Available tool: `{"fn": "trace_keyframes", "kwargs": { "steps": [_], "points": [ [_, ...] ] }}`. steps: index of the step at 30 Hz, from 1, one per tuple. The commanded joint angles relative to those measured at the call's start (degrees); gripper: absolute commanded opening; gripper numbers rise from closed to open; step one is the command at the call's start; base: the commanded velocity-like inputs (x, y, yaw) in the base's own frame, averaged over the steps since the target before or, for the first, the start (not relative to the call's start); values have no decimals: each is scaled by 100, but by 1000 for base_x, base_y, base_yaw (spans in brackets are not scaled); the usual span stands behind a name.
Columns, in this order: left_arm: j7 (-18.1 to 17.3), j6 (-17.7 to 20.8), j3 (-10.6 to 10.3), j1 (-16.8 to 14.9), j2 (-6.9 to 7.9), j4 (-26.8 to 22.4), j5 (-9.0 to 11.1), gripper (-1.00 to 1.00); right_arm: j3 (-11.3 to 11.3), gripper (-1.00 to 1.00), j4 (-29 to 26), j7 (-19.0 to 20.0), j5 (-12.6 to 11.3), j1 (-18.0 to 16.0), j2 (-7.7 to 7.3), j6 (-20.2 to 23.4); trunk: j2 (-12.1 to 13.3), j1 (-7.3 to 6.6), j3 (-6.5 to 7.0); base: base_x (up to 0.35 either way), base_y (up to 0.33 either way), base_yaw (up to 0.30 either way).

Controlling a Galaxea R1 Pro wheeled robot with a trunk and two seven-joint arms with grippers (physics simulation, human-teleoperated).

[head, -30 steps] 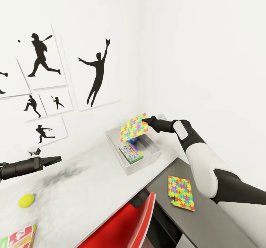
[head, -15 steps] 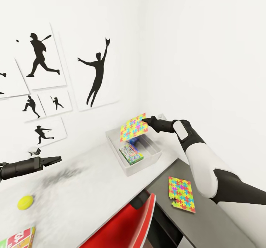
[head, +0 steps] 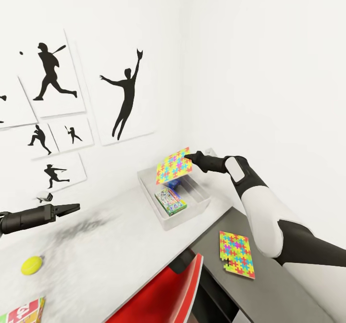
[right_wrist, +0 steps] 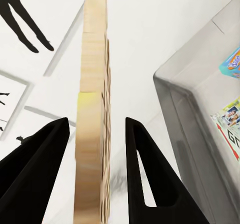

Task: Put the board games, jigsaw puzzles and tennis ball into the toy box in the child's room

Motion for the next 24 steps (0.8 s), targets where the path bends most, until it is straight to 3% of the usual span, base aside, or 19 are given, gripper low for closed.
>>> {"fn": "trace_keyframes", "kwargs": {
  "steps": [1,24],
  "points": [
    [-23,61,-3,-5,2,0,-1,100,-48,-100,-3,7,18,-10,7,45,-13,4,-13,6,0,0],
    [-23,61,-2,-5,2,0,-1,100,-52,-100,-3,-7,16,-14,-1,72,-13,4,-13,12,0,0]
  ]
}}
